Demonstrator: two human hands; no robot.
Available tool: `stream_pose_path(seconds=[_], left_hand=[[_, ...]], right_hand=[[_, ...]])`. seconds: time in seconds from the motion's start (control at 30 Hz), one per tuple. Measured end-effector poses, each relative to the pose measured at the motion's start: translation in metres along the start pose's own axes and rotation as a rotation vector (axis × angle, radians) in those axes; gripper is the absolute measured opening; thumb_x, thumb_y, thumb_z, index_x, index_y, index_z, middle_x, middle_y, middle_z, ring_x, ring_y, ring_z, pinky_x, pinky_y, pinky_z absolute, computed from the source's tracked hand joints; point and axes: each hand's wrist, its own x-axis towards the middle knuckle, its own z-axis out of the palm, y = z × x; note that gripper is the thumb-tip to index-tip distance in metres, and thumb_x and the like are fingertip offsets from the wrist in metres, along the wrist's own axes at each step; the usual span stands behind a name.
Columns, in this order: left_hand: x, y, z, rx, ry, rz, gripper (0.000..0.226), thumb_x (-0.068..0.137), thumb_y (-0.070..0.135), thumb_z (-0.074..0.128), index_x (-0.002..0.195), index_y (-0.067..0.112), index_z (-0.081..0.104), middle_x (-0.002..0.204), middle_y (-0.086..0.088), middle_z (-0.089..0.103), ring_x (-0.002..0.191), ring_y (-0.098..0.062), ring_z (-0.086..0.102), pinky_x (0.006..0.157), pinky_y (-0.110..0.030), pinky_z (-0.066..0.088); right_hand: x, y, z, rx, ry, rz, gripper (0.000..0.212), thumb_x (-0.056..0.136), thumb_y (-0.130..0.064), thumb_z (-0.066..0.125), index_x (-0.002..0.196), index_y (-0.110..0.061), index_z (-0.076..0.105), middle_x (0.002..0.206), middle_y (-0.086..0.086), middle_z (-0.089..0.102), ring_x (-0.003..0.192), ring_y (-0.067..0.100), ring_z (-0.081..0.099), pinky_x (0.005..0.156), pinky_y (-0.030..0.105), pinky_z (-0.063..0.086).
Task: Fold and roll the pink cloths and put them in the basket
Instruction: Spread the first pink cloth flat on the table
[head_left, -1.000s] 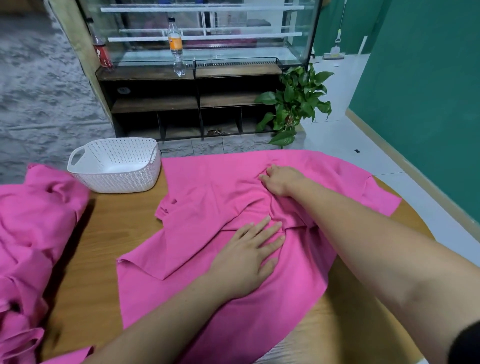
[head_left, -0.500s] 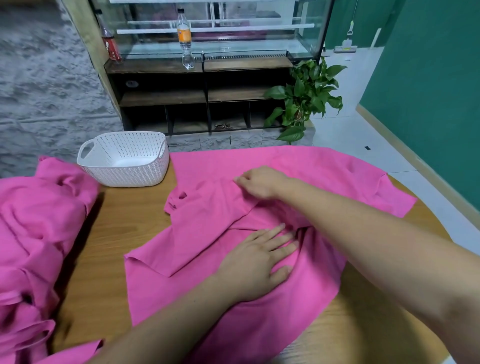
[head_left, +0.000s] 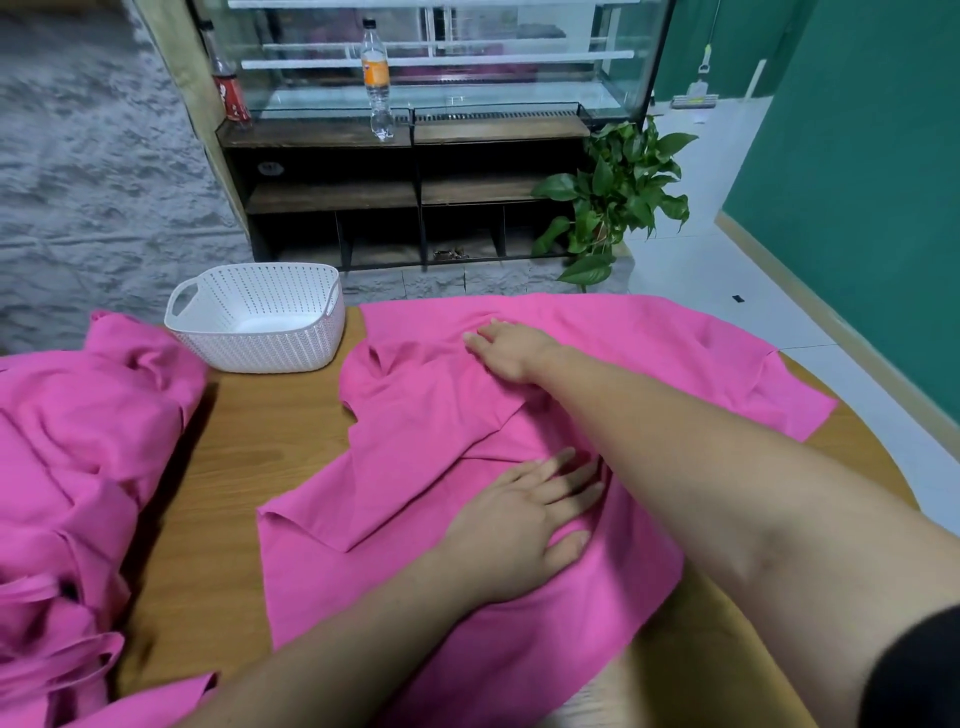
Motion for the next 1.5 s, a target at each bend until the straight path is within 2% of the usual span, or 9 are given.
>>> stream_pose_path(seconds=[0.17, 0.33, 0.5, 0.63, 1.0, 1.1, 1.2, 1.33, 1.5], left_hand=[[-0.002, 0.003, 0.000, 0.015, 0.007, 0.007, 0.063, 0.108, 0.049, 0.033, 0.167, 0.027, 0.025, 0.173, 0.006, 0.024, 0.162, -0.014, 0.010, 0.130, -0.039, 0.016], [0.000, 0.002, 0.004, 0.011, -0.009, 0.008, 0.063, 0.108, 0.050, 0.032, 0.167, 0.027, 0.026, 0.174, 0.005, 0.021, 0.162, -0.014, 0.010, 0.131, -0.038, 0.012], [0.000, 0.001, 0.005, 0.007, -0.001, -0.002, 0.062, 0.109, 0.049, 0.033, 0.166, 0.027, 0.026, 0.174, 0.005, 0.021, 0.162, -0.012, 0.005, 0.130, -0.035, 0.005], [0.000, 0.002, 0.003, -0.004, 0.006, -0.005, 0.061, 0.108, 0.048, 0.035, 0.165, 0.027, 0.029, 0.173, 0.007, 0.024, 0.162, -0.011, 0.005, 0.129, -0.034, 0.007], [-0.006, 0.005, 0.003, -0.038, 0.016, 0.032, 0.061, 0.108, 0.048, 0.035, 0.165, 0.028, 0.030, 0.173, 0.007, 0.024, 0.161, -0.013, 0.011, 0.130, -0.035, 0.011], [-0.007, 0.004, 0.003, -0.074, 0.008, 0.016, 0.062, 0.106, 0.049, 0.037, 0.164, 0.028, 0.033, 0.173, 0.008, 0.022, 0.161, -0.011, 0.011, 0.130, -0.034, 0.010], [-0.001, 0.006, 0.004, -0.084, 0.050, -0.012, 0.059, 0.102, 0.052, 0.041, 0.156, 0.029, 0.049, 0.167, 0.007, 0.038, 0.157, -0.015, 0.029, 0.125, -0.038, 0.026], [0.015, 0.025, -0.006, -0.054, 0.178, -0.081, 0.043, 0.099, 0.053, 0.048, 0.122, 0.024, 0.070, 0.131, 0.004, 0.065, 0.121, -0.022, 0.058, 0.098, -0.041, 0.048], [0.033, 0.052, -0.012, -0.075, 0.263, -0.091, 0.033, 0.094, 0.054, 0.055, 0.109, 0.024, 0.062, 0.106, 0.003, 0.057, 0.098, -0.022, 0.053, 0.082, -0.041, 0.046]], right_hand=[[-0.046, -0.008, 0.004, -0.067, 0.334, -0.060, 0.049, 0.108, -0.046, 0.034, 0.124, -0.010, 0.063, 0.132, 0.015, 0.067, 0.118, 0.037, 0.063, 0.101, 0.047, 0.048], [-0.086, 0.016, 0.019, -0.256, 0.248, 0.057, 0.063, 0.108, -0.059, 0.024, 0.124, -0.012, 0.062, 0.119, 0.016, 0.071, 0.110, 0.036, 0.066, 0.099, 0.048, 0.042], [-0.062, 0.029, 0.018, -0.146, 0.170, 0.081, 0.064, 0.107, -0.061, 0.029, 0.129, -0.010, 0.060, 0.132, 0.017, 0.067, 0.119, 0.036, 0.064, 0.101, 0.047, 0.044], [-0.030, 0.032, 0.002, -0.004, 0.098, 0.088, 0.067, 0.107, -0.058, 0.030, 0.159, -0.017, 0.035, 0.149, 0.018, 0.059, 0.133, 0.039, 0.057, 0.108, 0.046, 0.044], [0.005, 0.039, -0.029, 0.177, -0.073, 0.116, 0.081, 0.103, -0.074, 0.022, 0.169, -0.026, 0.018, 0.174, 0.003, 0.021, 0.159, 0.030, 0.024, 0.130, 0.049, 0.016], [-0.022, 0.036, -0.033, 0.214, 0.060, 0.011, 0.064, 0.112, -0.052, 0.032, 0.166, -0.018, 0.029, 0.169, 0.009, 0.035, 0.154, 0.030, 0.034, 0.125, 0.038, 0.024], [-0.067, 0.051, -0.033, 0.251, 0.228, -0.069, 0.047, 0.111, -0.032, 0.046, 0.153, -0.012, 0.051, 0.157, 0.010, 0.052, 0.145, 0.027, 0.046, 0.118, 0.032, 0.031], [-0.136, 0.094, -0.027, 0.260, 0.412, -0.049, 0.032, 0.102, -0.022, 0.059, 0.133, -0.015, 0.067, 0.130, 0.008, 0.065, 0.121, 0.025, 0.058, 0.103, 0.031, 0.040], [-0.207, 0.142, -0.001, 0.257, 0.551, 0.012, 0.027, 0.095, -0.013, 0.066, 0.122, -0.016, 0.069, 0.110, -0.002, 0.059, 0.102, 0.017, 0.058, 0.089, 0.027, 0.041]])
